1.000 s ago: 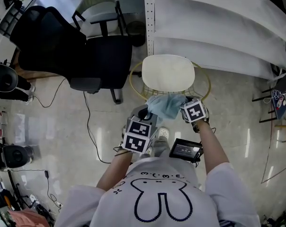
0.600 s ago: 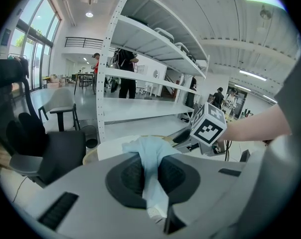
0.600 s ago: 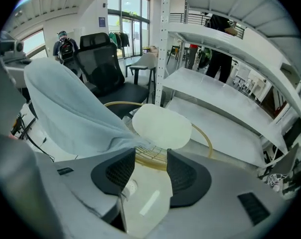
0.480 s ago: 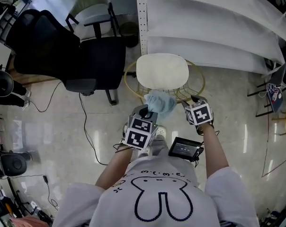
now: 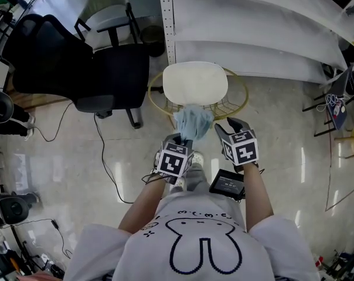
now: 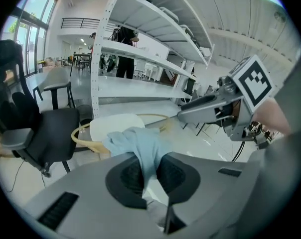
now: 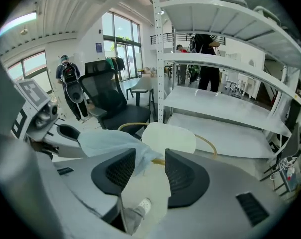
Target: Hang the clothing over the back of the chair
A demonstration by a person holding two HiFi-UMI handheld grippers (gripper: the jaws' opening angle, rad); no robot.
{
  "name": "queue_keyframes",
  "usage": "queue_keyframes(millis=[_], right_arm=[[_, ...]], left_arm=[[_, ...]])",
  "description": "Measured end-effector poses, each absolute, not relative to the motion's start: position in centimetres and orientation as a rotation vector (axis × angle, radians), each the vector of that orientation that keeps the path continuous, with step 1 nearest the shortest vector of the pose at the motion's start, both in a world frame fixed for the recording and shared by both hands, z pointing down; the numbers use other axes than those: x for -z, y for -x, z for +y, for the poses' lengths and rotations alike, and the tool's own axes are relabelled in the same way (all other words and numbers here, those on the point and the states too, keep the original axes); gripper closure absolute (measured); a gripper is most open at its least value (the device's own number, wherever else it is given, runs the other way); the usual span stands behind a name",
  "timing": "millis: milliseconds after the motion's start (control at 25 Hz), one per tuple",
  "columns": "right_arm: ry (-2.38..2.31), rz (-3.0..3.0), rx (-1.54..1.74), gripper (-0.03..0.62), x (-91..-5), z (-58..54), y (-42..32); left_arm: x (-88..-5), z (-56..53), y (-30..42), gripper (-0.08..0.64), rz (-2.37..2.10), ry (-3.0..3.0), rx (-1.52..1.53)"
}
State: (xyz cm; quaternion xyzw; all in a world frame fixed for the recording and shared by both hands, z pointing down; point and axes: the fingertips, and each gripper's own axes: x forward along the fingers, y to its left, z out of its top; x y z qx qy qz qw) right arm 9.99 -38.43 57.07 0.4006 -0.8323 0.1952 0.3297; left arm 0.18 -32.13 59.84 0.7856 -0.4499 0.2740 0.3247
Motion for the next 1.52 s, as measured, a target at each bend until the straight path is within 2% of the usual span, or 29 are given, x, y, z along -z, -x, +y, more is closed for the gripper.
queue_keyframes(millis=[480, 760, 920, 1000, 1120, 1520], right_arm=[[-1.054, -2.209, -0.473, 0.411, -55.9, -35.7, -10.2], [-1.051, -2.214, -0.454, 0.411, -55.8, -35.7, -10.1], [-1.045, -2.223, -0.451, 0.411, -55.6, -35.5, -9.7], [-1.046, -2.231, -0.444, 0.411, -55.5, -35.5, -9.5], [-1.058, -2.244, -0.427, 0.411, -54.9, -35.8, -9.4], [-1.187, -2.312, -0.349, 0.413, -51.3, -37.4, -10.3]], left_arm=[[-68.1, -28.7, -1.9, 0.522, -1.017, -1.912, -0.875], [-71.0, -27.6, -2.2, 0.512, -0.985, -1.804, -0.864], [-71.1, -27.9, -2.4, 0.466, -0.965, -1.795, -0.853], [-71.0, -27.8, -2.4, 0.398, -0.950, -1.787, -0.819], [-70.2, -28.0, -2.4, 0.351, -0.951, -1.791, -0.766], [-62.3, -32.6, -1.8, 0.351, -1.072, -2.009, -0.691]])
